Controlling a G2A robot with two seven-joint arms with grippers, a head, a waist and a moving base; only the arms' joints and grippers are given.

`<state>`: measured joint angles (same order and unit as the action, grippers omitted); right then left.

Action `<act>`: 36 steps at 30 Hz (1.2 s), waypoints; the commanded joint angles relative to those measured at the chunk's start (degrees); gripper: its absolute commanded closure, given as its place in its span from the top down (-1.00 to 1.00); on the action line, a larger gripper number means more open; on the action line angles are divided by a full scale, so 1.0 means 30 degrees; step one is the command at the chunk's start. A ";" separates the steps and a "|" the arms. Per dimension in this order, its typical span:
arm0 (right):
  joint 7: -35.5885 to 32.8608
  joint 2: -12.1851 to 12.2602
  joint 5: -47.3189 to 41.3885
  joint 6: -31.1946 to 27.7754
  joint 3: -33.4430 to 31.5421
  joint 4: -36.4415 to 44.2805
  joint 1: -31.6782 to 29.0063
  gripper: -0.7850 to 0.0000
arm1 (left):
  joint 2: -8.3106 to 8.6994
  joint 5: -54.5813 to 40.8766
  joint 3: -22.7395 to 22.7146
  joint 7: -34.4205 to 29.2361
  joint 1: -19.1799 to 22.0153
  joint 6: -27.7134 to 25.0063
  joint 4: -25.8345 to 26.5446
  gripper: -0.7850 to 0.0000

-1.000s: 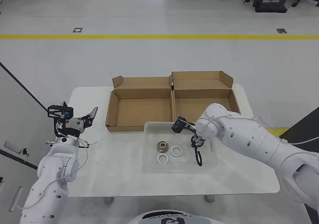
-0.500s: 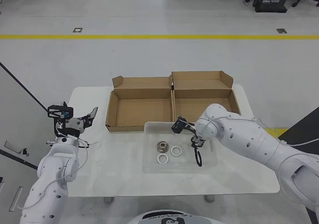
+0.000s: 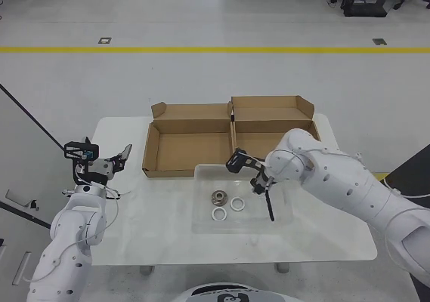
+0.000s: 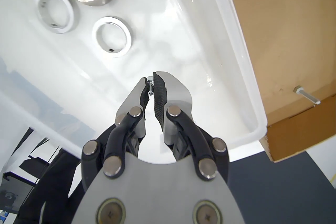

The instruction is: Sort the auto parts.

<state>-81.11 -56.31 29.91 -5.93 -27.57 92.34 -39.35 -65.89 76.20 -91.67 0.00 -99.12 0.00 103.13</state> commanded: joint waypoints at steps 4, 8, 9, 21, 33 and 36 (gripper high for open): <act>-0.0153 0.0666 -0.1519 -0.0619 -0.1832 0.1821 -0.0602 -1.00 | 0.0000 0.0000 0.0000 0.0000 0.0000 0.0000 0.0000 1.00; 0.0090 0.1024 -0.2575 -0.1439 -0.2856 0.2686 -0.1173 -1.00 | 0.0000 0.0000 0.0000 0.0000 0.0000 0.0000 0.0000 1.00; 0.0092 0.1087 -0.2727 -0.1634 -0.3019 0.2810 -0.1286 -1.00 | 0.0000 0.0000 0.0000 0.0000 0.0000 0.0000 0.0000 1.00; 0.0252 0.1102 -0.2718 -0.1698 -0.3072 0.2868 -0.1355 -1.00 | 0.0000 0.0000 0.0000 0.0000 0.0000 0.0000 0.0000 1.00; 0.1244 0.2427 -0.6130 -0.4924 -0.7679 0.1344 -0.3014 -1.00 | 0.0000 0.0000 0.0000 0.0000 0.0000 0.0000 0.0000 1.00; 0.1284 0.2641 -0.7473 -0.6190 -0.8432 0.0793 -0.3444 -1.00 | 0.0000 0.0000 0.0000 0.0000 0.0000 0.0000 0.0000 1.00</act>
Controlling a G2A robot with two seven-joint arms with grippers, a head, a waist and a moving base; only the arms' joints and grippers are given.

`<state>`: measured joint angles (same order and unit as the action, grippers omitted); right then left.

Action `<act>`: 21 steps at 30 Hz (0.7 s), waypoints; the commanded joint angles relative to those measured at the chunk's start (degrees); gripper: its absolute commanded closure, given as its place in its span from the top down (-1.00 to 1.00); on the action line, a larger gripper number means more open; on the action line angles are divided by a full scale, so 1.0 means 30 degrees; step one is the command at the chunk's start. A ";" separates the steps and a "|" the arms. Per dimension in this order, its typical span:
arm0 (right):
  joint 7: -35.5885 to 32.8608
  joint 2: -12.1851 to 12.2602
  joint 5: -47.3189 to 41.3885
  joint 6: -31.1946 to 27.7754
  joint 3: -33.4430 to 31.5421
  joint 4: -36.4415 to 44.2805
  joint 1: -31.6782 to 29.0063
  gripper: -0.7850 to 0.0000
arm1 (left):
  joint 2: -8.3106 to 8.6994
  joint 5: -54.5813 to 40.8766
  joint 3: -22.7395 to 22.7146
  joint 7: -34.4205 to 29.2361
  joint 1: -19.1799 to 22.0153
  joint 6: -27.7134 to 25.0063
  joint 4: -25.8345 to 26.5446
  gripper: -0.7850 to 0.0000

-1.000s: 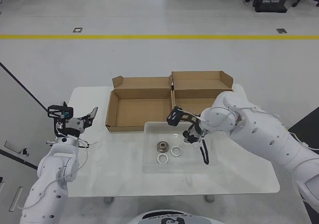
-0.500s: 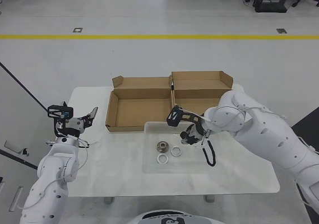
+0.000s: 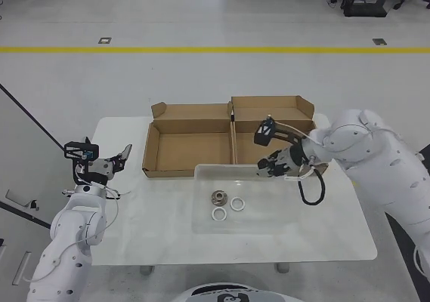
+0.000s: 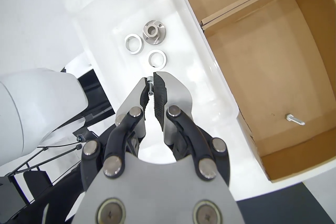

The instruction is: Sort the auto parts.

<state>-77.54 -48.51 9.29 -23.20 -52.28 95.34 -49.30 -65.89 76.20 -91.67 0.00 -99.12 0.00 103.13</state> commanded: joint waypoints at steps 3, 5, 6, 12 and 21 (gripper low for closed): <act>0.0253 0.0090 -0.1978 -0.1436 -0.0354 -0.0813 -0.0205 -1.00 | 0.0000 0.0000 0.0000 0.0000 0.0000 0.0000 0.0000 1.00; 0.0597 0.0089 -0.2704 -0.1780 -0.0106 -0.1054 0.0002 -1.00 | 0.0000 0.0000 0.0000 0.0000 0.0000 0.0000 0.0000 1.00; 0.0773 0.0084 -0.3087 -0.1957 0.0067 -0.1190 0.0167 -1.00 | 0.0000 0.0000 0.0000 0.0000 0.0000 0.0000 0.0000 1.00; 0.1796 0.0060 -0.6069 -0.2982 0.1348 -0.1721 0.1675 -1.00 | 0.0000 0.0000 0.0000 0.0000 0.0000 0.0000 0.0000 1.00; 0.2891 0.0424 -1.1565 -0.4081 0.2696 -0.2040 0.3517 -1.00 | 0.0000 0.0000 0.0000 0.0000 0.0000 0.0000 0.0000 1.00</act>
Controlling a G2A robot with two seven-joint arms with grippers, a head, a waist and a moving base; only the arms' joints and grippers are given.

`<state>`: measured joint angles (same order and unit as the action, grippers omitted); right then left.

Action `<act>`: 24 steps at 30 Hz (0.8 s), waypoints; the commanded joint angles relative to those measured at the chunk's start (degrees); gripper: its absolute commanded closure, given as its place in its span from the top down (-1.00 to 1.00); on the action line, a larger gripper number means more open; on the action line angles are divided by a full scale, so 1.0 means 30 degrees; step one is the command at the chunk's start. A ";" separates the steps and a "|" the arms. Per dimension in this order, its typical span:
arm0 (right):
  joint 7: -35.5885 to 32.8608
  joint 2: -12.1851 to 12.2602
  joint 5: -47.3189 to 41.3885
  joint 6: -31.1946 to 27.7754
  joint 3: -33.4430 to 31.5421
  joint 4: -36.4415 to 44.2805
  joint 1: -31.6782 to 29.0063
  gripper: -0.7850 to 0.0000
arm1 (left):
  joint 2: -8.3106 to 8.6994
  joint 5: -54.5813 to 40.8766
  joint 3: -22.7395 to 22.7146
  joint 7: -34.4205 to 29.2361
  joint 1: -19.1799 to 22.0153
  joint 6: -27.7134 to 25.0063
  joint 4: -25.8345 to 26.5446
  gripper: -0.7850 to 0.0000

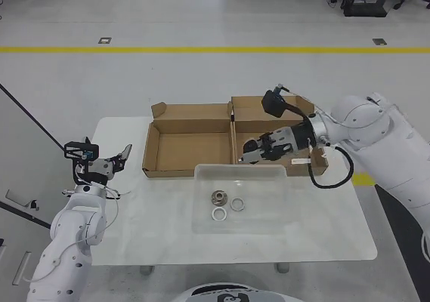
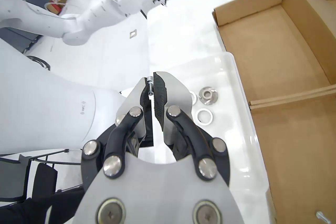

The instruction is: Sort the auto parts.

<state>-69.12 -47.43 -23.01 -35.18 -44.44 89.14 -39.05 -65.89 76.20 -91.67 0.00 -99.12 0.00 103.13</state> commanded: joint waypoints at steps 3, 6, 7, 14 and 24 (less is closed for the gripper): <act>0.0263 0.0321 -0.2814 -0.0266 0.0246 0.0161 0.0319 -1.00 | 0.0000 0.0000 0.0000 0.0000 0.0000 0.0000 0.0000 1.00; 0.0325 0.0585 -0.4773 -0.0330 0.0240 0.0407 0.0388 -1.00 | 0.0000 0.0000 0.0000 0.0000 0.0000 0.0000 0.0000 1.00; 0.0324 0.0666 -0.5380 -0.0329 0.0191 0.0539 0.0400 -1.00 | 0.0000 0.0000 0.0000 0.0000 0.0000 0.0000 0.0000 1.00; -0.0027 0.0970 -0.9668 0.0018 -0.0793 0.1667 -0.0026 -1.00 | 0.0000 0.0000 0.0000 0.0000 0.0000 0.0000 0.0000 1.00; -0.1607 0.0621 -1.3240 0.1595 -0.2807 0.2365 -0.0995 -1.00 | 0.0000 0.0000 0.0000 0.0000 0.0000 0.0000 0.0000 1.00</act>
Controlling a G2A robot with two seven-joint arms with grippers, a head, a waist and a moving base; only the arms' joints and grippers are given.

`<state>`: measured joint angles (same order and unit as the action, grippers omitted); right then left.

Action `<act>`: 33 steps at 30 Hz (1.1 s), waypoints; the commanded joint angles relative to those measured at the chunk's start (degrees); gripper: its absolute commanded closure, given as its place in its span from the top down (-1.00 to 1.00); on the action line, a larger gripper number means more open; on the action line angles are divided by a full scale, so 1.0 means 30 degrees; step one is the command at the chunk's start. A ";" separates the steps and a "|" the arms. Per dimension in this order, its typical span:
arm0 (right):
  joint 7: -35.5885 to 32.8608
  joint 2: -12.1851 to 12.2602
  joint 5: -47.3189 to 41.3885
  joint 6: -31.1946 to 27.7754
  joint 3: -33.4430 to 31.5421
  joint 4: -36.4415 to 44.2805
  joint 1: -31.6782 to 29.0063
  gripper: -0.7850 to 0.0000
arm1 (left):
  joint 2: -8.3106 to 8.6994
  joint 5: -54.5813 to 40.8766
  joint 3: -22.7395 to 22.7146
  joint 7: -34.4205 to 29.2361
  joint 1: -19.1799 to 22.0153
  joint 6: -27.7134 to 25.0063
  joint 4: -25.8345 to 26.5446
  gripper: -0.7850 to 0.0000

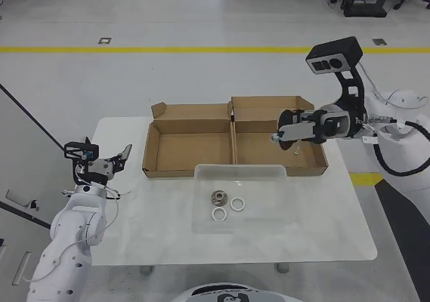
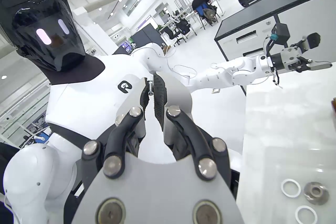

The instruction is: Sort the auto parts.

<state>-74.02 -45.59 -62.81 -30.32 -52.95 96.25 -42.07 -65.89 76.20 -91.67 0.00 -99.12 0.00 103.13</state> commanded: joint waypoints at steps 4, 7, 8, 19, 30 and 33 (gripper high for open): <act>0.0026 0.0007 0.0028 -0.0025 0.0027 -0.0003 0.0011 -1.00 | 0.0000 0.0000 0.0000 0.0000 0.0000 0.0000 0.0000 1.00; 0.0483 -0.0017 0.0839 0.0318 -0.0121 0.0730 -0.0316 -1.00 | 0.0000 0.0000 0.0000 0.0000 0.0000 0.0000 0.0000 1.00; 0.0586 -0.0065 0.0501 0.0283 -0.0144 0.1197 -0.0511 -1.00 | 0.0000 0.0000 0.0000 0.0000 0.0000 0.0000 0.0000 1.00; 0.0558 -0.0888 -0.3341 -0.0538 -0.0575 0.2989 -0.1734 -1.00 | 0.0000 0.0000 0.0000 0.0000 0.0000 0.0000 0.0000 1.00; 0.0205 -0.2089 -0.6771 -0.0187 -0.0946 0.3751 -0.2372 -1.00 | 0.0000 0.0000 0.0000 0.0000 0.0000 0.0000 0.0000 1.00; 0.0205 -0.2089 -0.6771 -0.0187 -0.0946 0.3751 -0.2372 -1.00 | 0.0000 0.0000 0.0000 0.0000 0.0000 0.0000 0.0000 1.00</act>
<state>-73.42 -51.88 -83.20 -30.87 -55.79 107.53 -49.19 -65.89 76.20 -91.67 0.00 -99.12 0.00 103.13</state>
